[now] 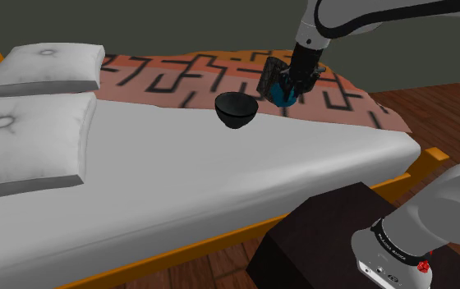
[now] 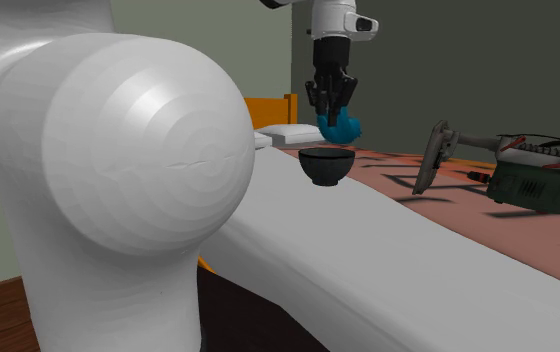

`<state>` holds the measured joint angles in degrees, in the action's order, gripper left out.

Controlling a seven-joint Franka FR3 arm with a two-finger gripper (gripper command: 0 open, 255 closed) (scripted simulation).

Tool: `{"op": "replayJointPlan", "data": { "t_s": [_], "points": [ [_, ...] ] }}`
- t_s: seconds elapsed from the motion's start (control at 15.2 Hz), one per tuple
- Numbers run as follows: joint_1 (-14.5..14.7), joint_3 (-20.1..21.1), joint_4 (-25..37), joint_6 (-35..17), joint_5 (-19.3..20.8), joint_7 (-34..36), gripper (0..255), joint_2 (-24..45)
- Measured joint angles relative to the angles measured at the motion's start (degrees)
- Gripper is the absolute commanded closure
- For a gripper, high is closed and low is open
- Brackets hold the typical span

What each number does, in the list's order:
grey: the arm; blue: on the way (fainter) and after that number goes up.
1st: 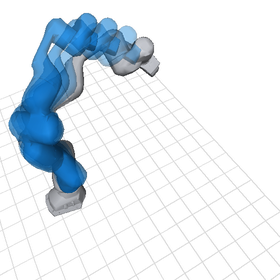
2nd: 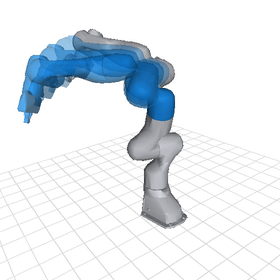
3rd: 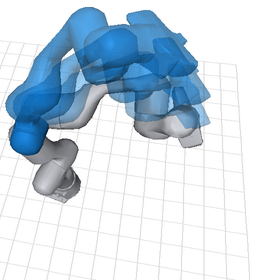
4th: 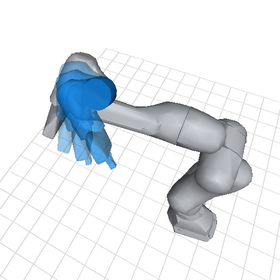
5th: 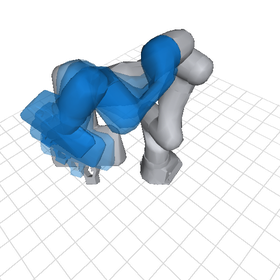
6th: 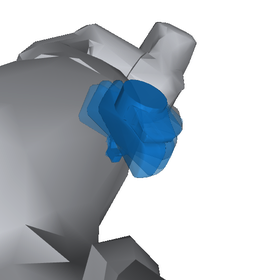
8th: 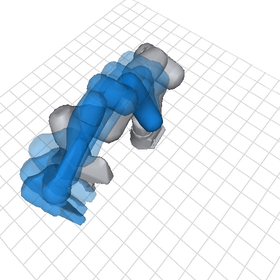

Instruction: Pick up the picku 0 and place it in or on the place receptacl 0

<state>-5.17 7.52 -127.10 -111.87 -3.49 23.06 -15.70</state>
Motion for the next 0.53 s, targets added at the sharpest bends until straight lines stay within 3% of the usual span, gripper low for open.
{"op": "replayJointPlan", "data": {
  "t_s": [0.26,0.53],
  "points": [
    [-0.1,-0.2,2.4,2.7,0.1,-0.1,255,-0.3],
    [0.5,1.3,9.9,4.0,0.7,2.3,255,5.9]
  ]
}}
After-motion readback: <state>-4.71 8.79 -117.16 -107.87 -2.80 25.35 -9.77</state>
